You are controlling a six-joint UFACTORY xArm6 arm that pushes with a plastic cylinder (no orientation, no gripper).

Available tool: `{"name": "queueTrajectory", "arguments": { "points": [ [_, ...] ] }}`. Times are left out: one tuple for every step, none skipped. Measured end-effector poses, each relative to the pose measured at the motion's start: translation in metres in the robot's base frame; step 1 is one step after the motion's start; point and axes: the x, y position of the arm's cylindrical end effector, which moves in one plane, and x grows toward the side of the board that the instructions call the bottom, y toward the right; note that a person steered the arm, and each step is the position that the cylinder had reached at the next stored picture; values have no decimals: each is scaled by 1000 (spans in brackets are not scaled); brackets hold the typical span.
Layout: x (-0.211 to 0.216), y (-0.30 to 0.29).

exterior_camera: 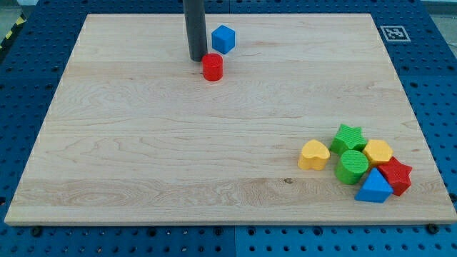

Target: Push the red circle closer to the group of blocks

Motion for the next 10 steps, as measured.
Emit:
{"name": "queueTrajectory", "arguments": {
  "points": [
    [7, 48],
    [19, 90],
    [21, 93],
    [4, 71],
    [-1, 18],
    [10, 14],
    [28, 27],
    [44, 50],
    [69, 63],
    [94, 79]
  ]
}}
